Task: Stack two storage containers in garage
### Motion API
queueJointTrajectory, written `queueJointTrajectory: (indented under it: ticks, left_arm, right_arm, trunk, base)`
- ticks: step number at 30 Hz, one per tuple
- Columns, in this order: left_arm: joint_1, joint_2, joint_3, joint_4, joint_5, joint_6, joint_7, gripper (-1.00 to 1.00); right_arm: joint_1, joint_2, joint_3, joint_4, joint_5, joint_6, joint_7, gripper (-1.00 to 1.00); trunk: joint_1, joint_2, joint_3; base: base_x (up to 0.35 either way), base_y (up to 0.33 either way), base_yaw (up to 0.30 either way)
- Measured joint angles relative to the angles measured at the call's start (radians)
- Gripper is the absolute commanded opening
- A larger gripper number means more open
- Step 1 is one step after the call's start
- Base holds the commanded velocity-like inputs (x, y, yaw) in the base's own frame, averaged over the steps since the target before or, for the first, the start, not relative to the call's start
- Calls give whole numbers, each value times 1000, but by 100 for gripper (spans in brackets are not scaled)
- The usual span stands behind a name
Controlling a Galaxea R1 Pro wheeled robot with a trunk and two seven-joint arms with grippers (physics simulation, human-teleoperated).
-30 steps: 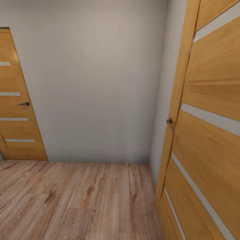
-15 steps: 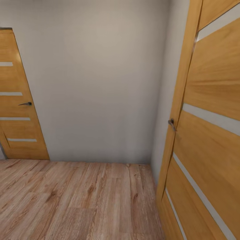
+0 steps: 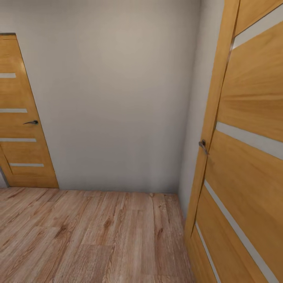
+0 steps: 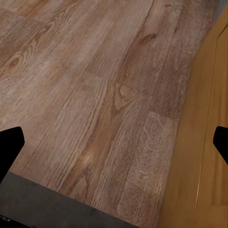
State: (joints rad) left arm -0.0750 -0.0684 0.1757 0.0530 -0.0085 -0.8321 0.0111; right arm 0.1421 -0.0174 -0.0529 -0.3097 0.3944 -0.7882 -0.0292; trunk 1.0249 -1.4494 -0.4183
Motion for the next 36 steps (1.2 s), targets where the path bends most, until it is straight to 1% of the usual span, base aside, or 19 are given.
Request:
queueJointTrajectory:
  ticks: [3,9,12,32,36]
  left_arm:
    - [0,-1,0,0,0,0,0,100]
    - [0,-1,0,0,-1,0,0,100]
    - [0,-1,0,0,0,0,0,100]
    - [0,1,0,0,0,0,-1,100]
    - [0,1,0,0,0,1,-2,100]
  right_arm:
    - [0,0,0,0,0,-1,0,100]
    - [0,0,-1,0,0,-1,0,100]
    - [0,0,-1,0,0,-1,0,100]
    - [0,0,0,0,2,1,1,100]
    - [0,0,0,0,2,2,1,100]
  trunk:
    - [0,0,0]
    - [0,0,0]
    - [0,0,0]
    - [0,0,0]
    - [0,0,0]
  base:
    - [0,0,-17]
    - [0,0,-194]
    - [0,0,-67]
    - [1,0,-4]
    - [179,0,0]
